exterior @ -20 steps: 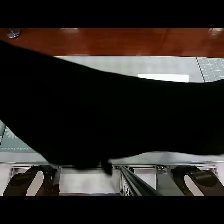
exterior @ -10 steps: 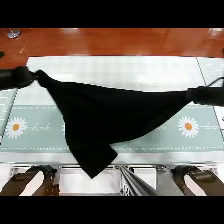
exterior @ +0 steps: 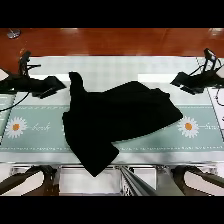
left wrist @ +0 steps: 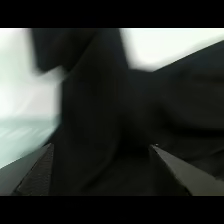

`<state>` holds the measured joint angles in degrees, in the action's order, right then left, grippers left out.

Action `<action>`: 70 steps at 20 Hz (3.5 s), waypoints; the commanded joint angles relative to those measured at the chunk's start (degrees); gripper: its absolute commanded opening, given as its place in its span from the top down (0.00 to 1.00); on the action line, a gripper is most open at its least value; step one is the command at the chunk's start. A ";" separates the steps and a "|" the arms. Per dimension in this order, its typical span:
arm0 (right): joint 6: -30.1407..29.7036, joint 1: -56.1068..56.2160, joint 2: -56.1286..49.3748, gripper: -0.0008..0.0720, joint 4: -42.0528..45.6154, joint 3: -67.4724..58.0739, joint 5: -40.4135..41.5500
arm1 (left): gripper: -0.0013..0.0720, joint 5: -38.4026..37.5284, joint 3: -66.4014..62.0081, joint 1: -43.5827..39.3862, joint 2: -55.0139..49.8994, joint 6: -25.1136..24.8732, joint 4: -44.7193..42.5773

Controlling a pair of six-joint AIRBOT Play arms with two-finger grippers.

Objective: Fold the shirts.

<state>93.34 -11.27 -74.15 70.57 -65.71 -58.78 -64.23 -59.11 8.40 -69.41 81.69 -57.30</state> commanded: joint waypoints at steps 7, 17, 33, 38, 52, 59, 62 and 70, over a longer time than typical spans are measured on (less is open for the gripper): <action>-9.68 -17.53 7.28 0.14 -1.42 23.71 -6.25 | 0.03 -7.93 36.13 8.72 16.24 -0.52 1.55; -11.50 -17.55 7.21 0.14 -6.64 26.88 -2.58 | 0.84 8.35 41.20 -9.66 12.85 1.29 11.52; -11.56 0.00 -2.45 0.96 -17.97 6.23 -1.73 | 0.94 9.01 12.17 -6.29 12.94 -1.53 11.54; -11.37 0.02 9.66 0.97 -14.38 -25.29 -5.07 | 0.94 7.43 -25.49 -1.57 13.90 -3.69 11.19; -6.49 0.00 44.89 0.96 1.09 -30.99 -20.57 | 0.94 -8.81 -48.65 -0.26 33.88 -2.73 -10.86; -6.56 0.00 44.26 0.96 -7.72 -4.02 -20.06 | 0.94 -10.82 -24.28 -0.35 30.21 -0.87 -9.77; -6.73 0.00 39.63 0.96 -8.15 8.39 -9.88 | 0.94 -3.82 -12.74 -0.57 24.09 -1.05 -9.55; -12.31 0.00 3.58 0.94 -23.04 8.52 15.87 | 0.82 10.14 -7.21 -0.59 -0.66 -1.03 3.23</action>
<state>83.64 -11.27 -58.28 56.12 -55.83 -52.53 -57.93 -67.68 7.86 -61.89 80.64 -60.75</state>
